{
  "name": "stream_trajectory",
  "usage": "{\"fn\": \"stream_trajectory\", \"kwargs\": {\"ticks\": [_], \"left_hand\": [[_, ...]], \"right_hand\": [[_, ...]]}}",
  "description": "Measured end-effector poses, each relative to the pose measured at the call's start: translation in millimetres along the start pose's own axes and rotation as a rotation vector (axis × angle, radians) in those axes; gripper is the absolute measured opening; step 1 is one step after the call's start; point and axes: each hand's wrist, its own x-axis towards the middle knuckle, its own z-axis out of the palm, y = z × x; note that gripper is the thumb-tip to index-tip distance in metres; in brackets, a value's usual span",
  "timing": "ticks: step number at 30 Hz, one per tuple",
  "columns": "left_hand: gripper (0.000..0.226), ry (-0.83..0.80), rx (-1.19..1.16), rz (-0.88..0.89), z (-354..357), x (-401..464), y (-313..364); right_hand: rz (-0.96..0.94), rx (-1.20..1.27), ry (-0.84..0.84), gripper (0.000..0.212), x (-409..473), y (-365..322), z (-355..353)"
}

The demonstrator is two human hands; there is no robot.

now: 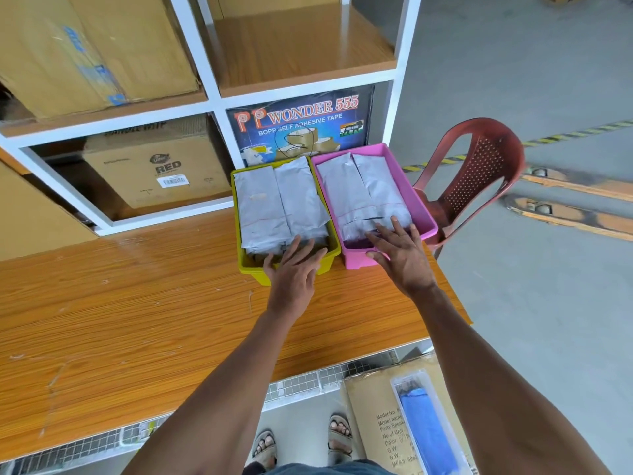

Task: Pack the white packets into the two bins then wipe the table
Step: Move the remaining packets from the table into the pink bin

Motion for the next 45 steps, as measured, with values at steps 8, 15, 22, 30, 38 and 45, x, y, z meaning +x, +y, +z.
{"fn": "stream_trajectory", "kwargs": {"ticks": [8, 15, 22, 30, 38, 45], "left_hand": [[0.044, 0.009, 0.016, 0.0, 6, 4, 9], [0.046, -0.013, -0.002, 0.009, 8, 6, 24], [0.047, -0.054, 0.013, -0.017, 13, 16, 27], [0.046, -0.075, -0.006, -0.043, 15, 24, 25], [0.045, -0.069, -0.012, -0.052, 17, 27, 27], [0.043, -0.073, 0.002, -0.073, 18, 30, 26]], "right_hand": [[0.018, 0.005, 0.015, 0.056, -1, 9, -3], [0.011, 0.002, 0.045, 0.052, -8, 18, -8], [0.041, -0.007, 0.012, 0.051, -4, 25, -10], [0.018, -0.016, 0.006, 0.052, 5, 35, -3], [0.023, 0.047, 0.013, 0.057, 15, 40, -1], [0.024, 0.084, 0.035, 0.053, 16, 40, 0]]}}
